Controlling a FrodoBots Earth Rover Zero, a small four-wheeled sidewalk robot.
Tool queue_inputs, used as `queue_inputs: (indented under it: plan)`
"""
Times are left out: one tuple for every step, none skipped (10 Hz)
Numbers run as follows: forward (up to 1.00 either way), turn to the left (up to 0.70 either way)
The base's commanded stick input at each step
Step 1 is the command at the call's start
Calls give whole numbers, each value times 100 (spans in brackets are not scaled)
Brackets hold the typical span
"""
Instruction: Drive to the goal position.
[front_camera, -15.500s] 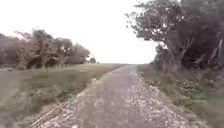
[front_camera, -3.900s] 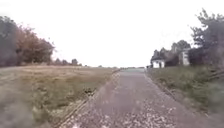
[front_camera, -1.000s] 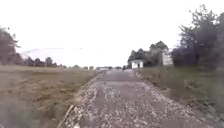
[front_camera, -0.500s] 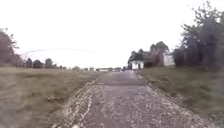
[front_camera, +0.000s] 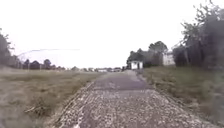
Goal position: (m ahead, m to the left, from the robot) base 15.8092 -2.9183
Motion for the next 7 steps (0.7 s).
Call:
queue_inputs:
  plan:
    - [100, 0]
    - [100, 0]
    - [100, 0]
    - [100, 0]
    - [100, 0]
    - [100, 0]
    - [100, 0]
